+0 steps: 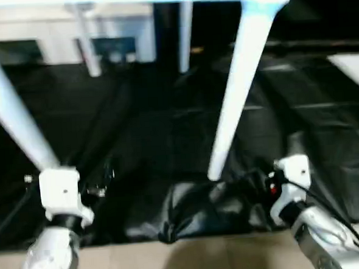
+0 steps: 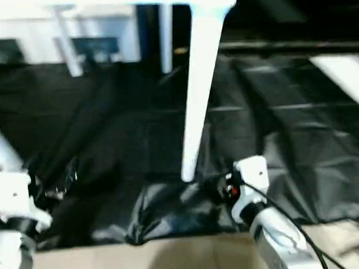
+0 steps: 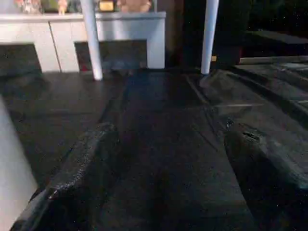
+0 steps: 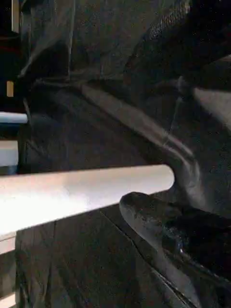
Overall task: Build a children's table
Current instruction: Flip table
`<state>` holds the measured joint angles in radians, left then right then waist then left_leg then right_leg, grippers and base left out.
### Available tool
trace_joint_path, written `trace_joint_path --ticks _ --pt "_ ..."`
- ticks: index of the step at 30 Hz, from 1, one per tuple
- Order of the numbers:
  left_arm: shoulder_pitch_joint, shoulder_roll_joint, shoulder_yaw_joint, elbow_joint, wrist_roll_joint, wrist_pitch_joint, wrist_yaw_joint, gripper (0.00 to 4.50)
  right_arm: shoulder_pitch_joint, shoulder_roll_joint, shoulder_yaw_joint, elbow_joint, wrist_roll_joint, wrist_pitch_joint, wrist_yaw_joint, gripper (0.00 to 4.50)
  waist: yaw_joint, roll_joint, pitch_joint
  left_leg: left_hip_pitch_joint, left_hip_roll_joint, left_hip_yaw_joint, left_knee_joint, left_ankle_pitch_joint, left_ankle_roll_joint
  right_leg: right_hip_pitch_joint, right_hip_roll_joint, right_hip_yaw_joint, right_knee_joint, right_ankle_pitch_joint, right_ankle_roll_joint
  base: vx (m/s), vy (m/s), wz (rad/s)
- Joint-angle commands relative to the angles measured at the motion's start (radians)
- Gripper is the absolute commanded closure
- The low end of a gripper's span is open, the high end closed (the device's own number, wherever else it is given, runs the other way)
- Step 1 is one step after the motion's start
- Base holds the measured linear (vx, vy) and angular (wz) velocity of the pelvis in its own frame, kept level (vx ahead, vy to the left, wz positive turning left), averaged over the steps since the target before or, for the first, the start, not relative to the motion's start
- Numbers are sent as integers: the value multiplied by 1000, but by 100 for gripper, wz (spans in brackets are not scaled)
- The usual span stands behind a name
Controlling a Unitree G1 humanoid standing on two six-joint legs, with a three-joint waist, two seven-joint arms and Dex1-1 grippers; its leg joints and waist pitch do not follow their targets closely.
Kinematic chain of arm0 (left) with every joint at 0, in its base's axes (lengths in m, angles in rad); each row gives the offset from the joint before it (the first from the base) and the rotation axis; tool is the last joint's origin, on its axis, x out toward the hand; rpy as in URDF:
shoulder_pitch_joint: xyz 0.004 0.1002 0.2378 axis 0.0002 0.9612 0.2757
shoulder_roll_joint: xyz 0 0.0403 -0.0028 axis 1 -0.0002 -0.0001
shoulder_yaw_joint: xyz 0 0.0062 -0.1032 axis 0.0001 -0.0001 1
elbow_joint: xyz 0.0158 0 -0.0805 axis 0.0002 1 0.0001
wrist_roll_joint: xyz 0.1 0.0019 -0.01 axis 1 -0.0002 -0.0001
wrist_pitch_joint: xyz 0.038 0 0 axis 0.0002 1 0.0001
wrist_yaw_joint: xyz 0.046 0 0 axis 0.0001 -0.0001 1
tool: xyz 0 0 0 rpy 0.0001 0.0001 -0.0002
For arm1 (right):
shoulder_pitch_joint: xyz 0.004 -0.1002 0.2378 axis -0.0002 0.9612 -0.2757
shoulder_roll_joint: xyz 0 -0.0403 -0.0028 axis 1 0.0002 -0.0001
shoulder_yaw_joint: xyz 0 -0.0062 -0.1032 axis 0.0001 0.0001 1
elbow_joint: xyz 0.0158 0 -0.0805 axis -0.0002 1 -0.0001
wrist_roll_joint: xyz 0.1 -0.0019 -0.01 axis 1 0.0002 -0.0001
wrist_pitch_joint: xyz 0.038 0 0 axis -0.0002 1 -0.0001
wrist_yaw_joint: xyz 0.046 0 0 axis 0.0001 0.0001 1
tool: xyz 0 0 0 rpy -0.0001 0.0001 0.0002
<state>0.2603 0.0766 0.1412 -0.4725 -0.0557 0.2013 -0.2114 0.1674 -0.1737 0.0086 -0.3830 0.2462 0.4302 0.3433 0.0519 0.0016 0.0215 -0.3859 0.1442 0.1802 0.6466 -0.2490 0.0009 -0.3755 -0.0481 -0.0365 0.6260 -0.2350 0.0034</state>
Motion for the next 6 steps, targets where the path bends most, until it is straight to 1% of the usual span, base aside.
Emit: trace_joint_path --ticks 1,2,3,4,5,6 --pt "-4 -9 -9 -6 5 16 25 52 -9 -28 -12 -6 22 23 28 69 10 -3 -42 11 68 -44 -72 75 74 22 -103 57 -68 157 -130 -57 -70 -4" --pt "-6 -8 -13 -1 16 9 33 52 -14 -34 -10 -6 28 29 39 69 29 -21 -29 -3 50 -38 -75 -38 52 39 -152 71 -104 33 -109 -69 -92 -3" --pt "-6 -9 -15 3 20 6 37 52 -17 -41 -4 -7 35 30 56 69 34 -25 -24 3 58 -44 -80 -87 47 36 -156 74 -112 -78 -87 -69 -92 -3" --pt "-6 -10 -16 4 20 5 38 52 -17 -43 -3 -7 36 30 60 69 37 -23 -20 11 65 -48 -88 -118 38 34 -150 71 -117 -187 -80 -74 -88 3" --pt "-7 -9 -21 9 24 0 45 52 -21 -52 5 -5 41 23 77 69 38 -12 -12 21 80 -51 -113 -191 12 20 -120 57 -129 -413 -73 -56 -59 2" --pt "-7 -7 -26 10 34 2 51 52 -23 -56 8 -2 44 18 84 69 37 -12 -9 23 85 -53 -118 -215 1 18 -115 54 -130 -442 -72 -56 -59 2"
